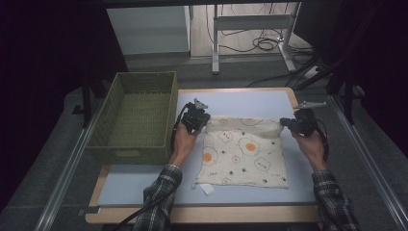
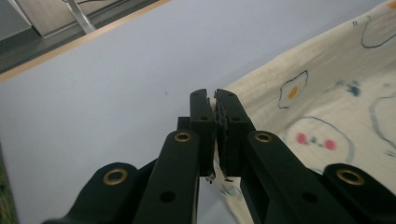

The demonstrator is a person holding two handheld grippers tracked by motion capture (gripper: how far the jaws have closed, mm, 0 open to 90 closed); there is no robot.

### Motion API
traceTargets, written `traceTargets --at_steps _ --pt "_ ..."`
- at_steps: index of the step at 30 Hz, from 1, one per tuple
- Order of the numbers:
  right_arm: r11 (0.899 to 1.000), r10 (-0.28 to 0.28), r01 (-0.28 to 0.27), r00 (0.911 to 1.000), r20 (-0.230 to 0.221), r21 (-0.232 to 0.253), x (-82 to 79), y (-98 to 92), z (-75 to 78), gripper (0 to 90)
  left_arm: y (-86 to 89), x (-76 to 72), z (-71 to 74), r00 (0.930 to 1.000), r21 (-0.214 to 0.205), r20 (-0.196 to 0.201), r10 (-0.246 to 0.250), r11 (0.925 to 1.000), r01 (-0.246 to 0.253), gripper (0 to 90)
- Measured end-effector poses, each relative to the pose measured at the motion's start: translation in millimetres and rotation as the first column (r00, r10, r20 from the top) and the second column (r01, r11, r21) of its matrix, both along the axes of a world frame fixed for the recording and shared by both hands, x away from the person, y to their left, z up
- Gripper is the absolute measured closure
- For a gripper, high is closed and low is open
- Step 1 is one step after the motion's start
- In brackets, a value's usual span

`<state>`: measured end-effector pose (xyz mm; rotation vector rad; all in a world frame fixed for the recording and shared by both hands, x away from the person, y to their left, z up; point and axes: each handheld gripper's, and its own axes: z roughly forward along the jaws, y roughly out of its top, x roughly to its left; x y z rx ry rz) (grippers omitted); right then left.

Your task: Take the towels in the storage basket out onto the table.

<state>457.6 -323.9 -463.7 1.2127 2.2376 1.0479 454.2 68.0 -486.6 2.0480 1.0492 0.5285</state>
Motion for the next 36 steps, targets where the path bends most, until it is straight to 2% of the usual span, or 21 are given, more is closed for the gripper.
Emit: traceTargets --at_steps 4,9,14,16,20,22,28,36 --pt "0.999 0.033 -0.033 0.9995 0.003 0.002 -21.7 -3.6 -2.6 87.7 1.1 -22.8 -1.2 0.9999 0.003 0.010 0.003 1.0000 -0.003 86.0" --pt "0.997 0.073 -0.073 0.9974 0.000 0.010 -53.3 -9.0 -5.0 87.5 0.9 -49.3 -5.3 0.9996 0.014 0.014 -0.026 0.9996 0.026 85.9" --pt "0.994 0.106 -0.106 0.9943 0.001 0.006 -86.3 -11.6 -8.0 87.5 5.8 -77.9 -6.3 0.9964 0.009 0.032 -0.079 0.9969 0.078 85.8" --pt "0.993 0.114 -0.114 0.9935 0.002 0.016 -98.6 -12.2 -10.0 87.5 9.4 -90.8 -7.9 0.9941 -0.007 0.034 -0.102 0.9947 0.103 85.8" --pt "0.991 0.135 -0.135 0.9908 0.009 0.015 -118.9 -11.9 -12.5 87.3 14.8 -109.0 -11.4 0.9894 -0.009 0.040 -0.140 0.9901 0.140 85.6" --pt "0.989 0.146 -0.146 0.9892 0.006 0.002 -128.6 -10.4 -15.2 87.1 18.0 -116.6 -13.5 0.9881 -0.023 0.039 -0.149 0.9885 0.150 85.5" --pt "0.985 0.168 -0.169 0.9856 -0.011 -0.026 -146.4 -6.2 -28.7 86.9 21.2 -134.4 -25.2 0.9836 -0.029 0.017 -0.179 0.9833 0.180 85.3" --pt "0.984 0.179 -0.179 0.9839 -0.003 -0.014 -165.6 -11.3 -33.4 86.5 20.1 -154.7 -31.1 0.9765 -0.026 0.008 -0.215 0.9762 0.215 85.1"
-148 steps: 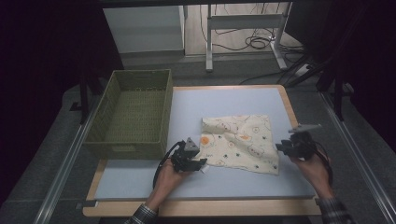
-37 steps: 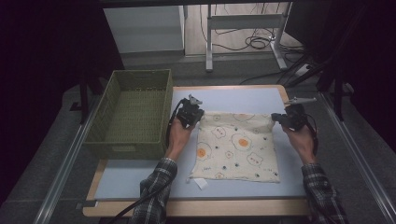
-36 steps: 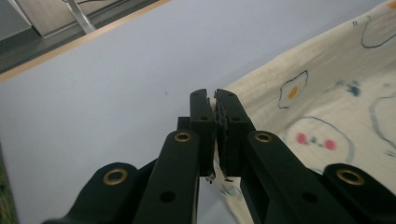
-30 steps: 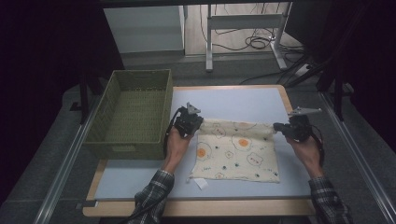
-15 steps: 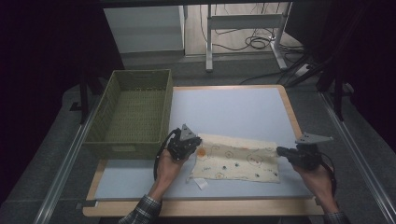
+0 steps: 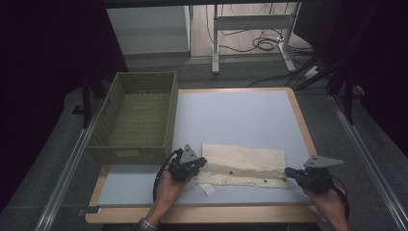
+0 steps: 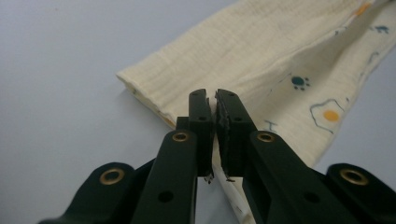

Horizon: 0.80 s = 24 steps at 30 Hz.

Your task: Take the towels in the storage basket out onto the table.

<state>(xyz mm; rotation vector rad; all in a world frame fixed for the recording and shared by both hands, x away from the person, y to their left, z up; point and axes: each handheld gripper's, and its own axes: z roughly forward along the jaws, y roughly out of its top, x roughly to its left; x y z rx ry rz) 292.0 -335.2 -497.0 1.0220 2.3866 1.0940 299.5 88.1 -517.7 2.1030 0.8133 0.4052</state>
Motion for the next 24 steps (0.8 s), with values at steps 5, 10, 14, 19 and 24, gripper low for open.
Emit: traceTargets --at_steps 5,10,14,19,24 --pt "1.000 0.015 -0.015 0.9997 -0.021 0.015 -8.0 -1.8 -6.4 85.2 3.5 -9.1 -4.9 0.9997 -0.024 -0.021 -0.012 0.9996 0.012 84.6" --pt "0.999 0.031 -0.030 0.9986 -0.042 0.026 -18.7 -3.4 -10.3 77.8 13.4 -21.4 -7.9 0.9979 -0.064 -0.057 -0.030 0.9976 0.026 80.3" --pt "0.998 0.035 -0.032 0.9978 -0.057 0.048 -25.2 -8.4 -8.8 71.0 21.0 -28.7 -7.1 0.9966 -0.072 -0.072 -0.040 0.9968 0.034 68.8" --pt "0.999 0.017 -0.016 0.9993 -0.034 0.028 -31.0 -15.0 -1.4 67.2 19.0 -25.2 -5.1 0.9949 -0.091 -0.084 -0.055 0.9947 0.047 60.7" --pt "1.000 -0.021 0.021 0.9995 -0.025 0.020 -20.3 -19.3 1.2 65.2 7.7 -14.0 -8.6 0.9916 -0.064 -0.106 -0.074 0.9957 0.067 59.5"
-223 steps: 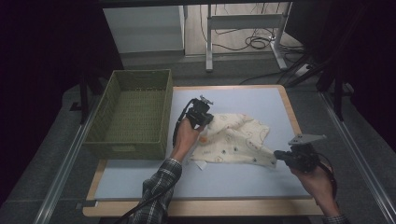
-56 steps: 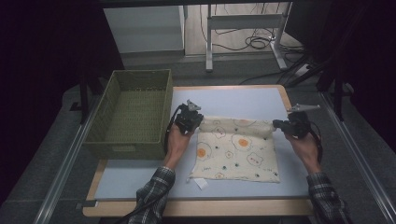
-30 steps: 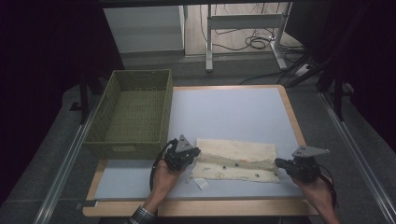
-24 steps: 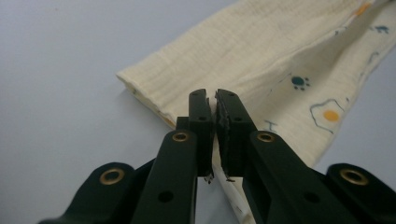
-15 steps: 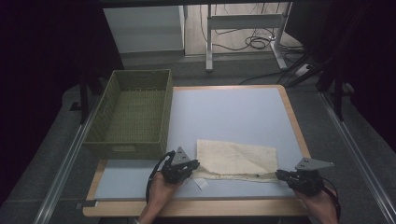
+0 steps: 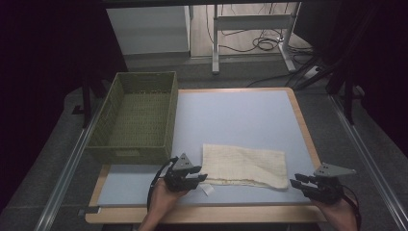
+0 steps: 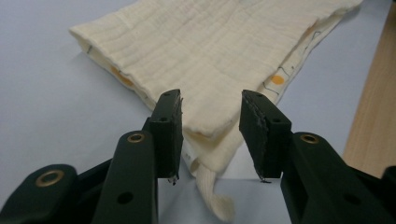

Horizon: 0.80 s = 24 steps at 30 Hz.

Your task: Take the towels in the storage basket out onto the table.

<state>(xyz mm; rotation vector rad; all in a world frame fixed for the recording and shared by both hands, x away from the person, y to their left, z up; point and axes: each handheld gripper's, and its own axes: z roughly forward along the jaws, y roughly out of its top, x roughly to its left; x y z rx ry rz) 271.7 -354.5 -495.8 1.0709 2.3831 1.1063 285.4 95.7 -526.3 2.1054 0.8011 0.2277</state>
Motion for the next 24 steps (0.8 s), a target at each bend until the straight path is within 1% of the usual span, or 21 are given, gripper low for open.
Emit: traceTargets --at_steps 2,4,5,6,8,9,10,13,16,18,20,21,22,23,24 --pt "1.000 -0.010 0.010 1.0000 -0.003 0.013 6.7 0.6 -1.4 64.7 -6.8 2.4 -3.6 0.9998 0.024 -0.008 -0.017 0.9996 0.017 60.7" --pt "1.000 -0.017 0.017 0.9998 -0.006 0.021 12.2 2.4 -3.8 64.6 -13.5 3.4 -7.8 0.9996 0.075 -0.012 -0.027 0.9968 0.028 64.5" --pt "1.000 -0.015 0.015 0.9999 -0.007 0.021 14.1 3.7 -5.1 64.5 -15.4 3.6 -9.3 0.9995 0.093 -0.009 -0.030 0.9952 0.031 66.9" --pt "1.000 -0.014 0.015 0.9999 -0.010 0.020 15.1 4.7 -5.9 64.5 -16.4 3.2 -10.4 0.9997 0.101 0.002 -0.026 0.9945 0.026 70.5" --pt "1.000 -0.011 0.011 0.9999 -0.012 0.017 16.4 7.6 -7.7 64.3 -15.1 4.5 -8.3 0.9997 0.078 -0.006 -0.023 0.9967 0.023 82.4" --pt "1.000 -0.009 0.009 0.9999 -0.012 0.014 16.5 8.5 -7.9 64.2 -13.7 4.2 -6.0 0.9998 0.061 0.000 -0.022 0.9979 0.022 84.9" --pt "1.000 -0.008 0.008 0.9999 -0.012 0.013 16.4 9.2 -7.6 64.1 -11.9 3.5 -3.0 0.9998 0.050 0.007 -0.021 0.9986 0.020 85.6" --pt "1.000 -0.009 0.009 1.0000 -0.003 0.011 16.2 9.1 -4.8 64.0 -6.5 -1.6 7.4 0.9997 0.026 0.012 -0.021 0.9994 0.021 86.8" --pt "1.000 -0.017 0.017 0.9998 0.001 0.016 16.9 8.0 -2.3 64.0 -3.5 -10.1 10.4 0.9995 0.023 0.006 -0.030 0.9993 0.030 87.3" --pt "1.000 -0.019 0.019 0.9998 -0.002 0.021 17.7 7.8 -2.5 64.0 -3.2 -15.6 4.9 0.9988 0.039 -0.028 -0.040 0.9984 0.041 87.0" --pt "1.000 -0.020 0.020 0.9998 -0.005 0.018 18.8 8.3 -3.6 63.8 -3.7 -16.6 -2.3 0.9977 0.062 -0.055 -0.040 0.9972 0.043 84.1" --pt "1.000 -0.020 0.020 0.9998 -0.008 0.018 19.6 8.7 -4.3 63.5 -2.9 -16.0 -5.7 0.9974 0.059 -0.061 -0.038 0.9974 0.041 80.2" --pt "1.000 -0.021 0.021 0.9997 -0.010 0.018 20.9 9.3 -4.8 63.3 -1.3 -15.3 -5.8 0.9973 0.046 -0.061 -0.041 0.9980 0.044 76.7" --pt "1.000 -0.023 0.023 0.9997 -0.010 0.020 21.8 9.5 -4.8 63.0 0.4 -13.7 -3.2 0.9982 0.039 -0.053 -0.026 0.9988 0.028 73.5" --pt "0.999 -0.025 0.025 0.9997 -0.007 0.022 23.6 9.9 -4.0 62.6 0.9 -12.6 -0.4 0.9992 0.045 -0.039 -0.013 0.9989 0.015 65.4"
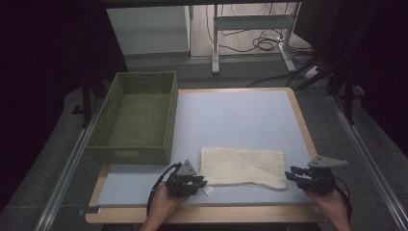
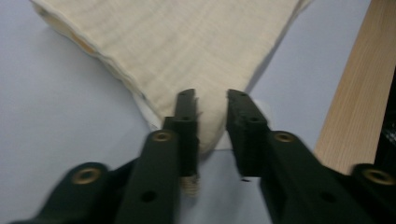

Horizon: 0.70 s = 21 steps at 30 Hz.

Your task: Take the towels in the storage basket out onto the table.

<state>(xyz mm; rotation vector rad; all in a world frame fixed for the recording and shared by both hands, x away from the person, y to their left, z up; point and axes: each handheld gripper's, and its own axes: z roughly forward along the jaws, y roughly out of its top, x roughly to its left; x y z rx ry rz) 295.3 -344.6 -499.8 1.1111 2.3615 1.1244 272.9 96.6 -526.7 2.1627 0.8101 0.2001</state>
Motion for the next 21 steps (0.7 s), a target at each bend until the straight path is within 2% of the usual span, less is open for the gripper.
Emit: traceTargets --at_steps 2,5,7,11,12,14,16,17,19,20,21 --pt "1.000 -0.006 0.006 1.0000 0.006 0.000 3.6 0.5 2.7 62.1 0.9 4.5 8.8 0.9995 -0.007 0.022 0.021 0.9998 -0.021 59.9" --pt "0.999 -0.031 0.031 0.9995 0.010 0.020 15.9 1.2 9.0 61.8 -3.7 18.8 21.1 0.9965 -0.011 0.047 0.069 0.9976 -0.069 54.0" --pt "0.999 -0.045 0.045 0.9989 0.015 0.022 28.8 3.7 11.5 62.4 -10.0 31.6 26.0 0.9943 -0.024 0.048 0.095 0.9953 -0.094 53.6" --pt "0.997 -0.072 0.072 0.9973 -0.012 0.014 54.4 10.2 10.3 68.1 -24.9 62.1 29.9 0.9878 0.004 0.062 0.143 0.9897 -0.143 57.3" --pt "0.997 -0.079 0.079 0.9968 -0.015 0.010 60.8 12.0 8.5 68.8 -26.7 67.9 29.2 0.9864 0.009 0.063 0.152 0.9882 -0.153 60.3" --pt "0.996 -0.091 0.090 0.9956 -0.026 -0.006 71.7 14.4 3.9 68.7 -28.2 84.3 23.8 0.9796 0.035 0.052 0.194 0.9800 -0.196 60.5" --pt "0.995 -0.102 0.102 0.9939 -0.043 -0.008 78.1 15.5 -1.8 64.5 -25.9 95.0 15.9 0.9734 0.040 0.027 0.227 0.9728 -0.228 56.6" --pt "0.994 -0.108 0.107 0.9933 -0.042 -0.016 79.7 16.0 -4.3 61.3 -23.7 101.1 9.5 0.9681 0.059 0.024 0.249 0.9664 -0.250 53.4" --pt "0.994 -0.108 0.106 0.9925 -0.058 -0.035 82.4 16.4 -11.5 60.0 -22.1 105.5 0.9 0.9654 0.085 0.026 0.259 0.9617 -0.261 44.5" --pt "0.994 -0.107 0.104 0.9922 -0.065 -0.040 82.5 16.7 -13.8 60.7 -21.9 106.6 -3.6 0.9642 0.098 0.022 0.264 0.9592 -0.265 43.4" --pt "0.994 -0.104 0.101 0.9919 -0.072 -0.049 82.1 17.3 -16.6 61.7 -21.7 107.8 -8.4 0.9660 0.095 0.011 0.258 0.9614 -0.258 43.5"
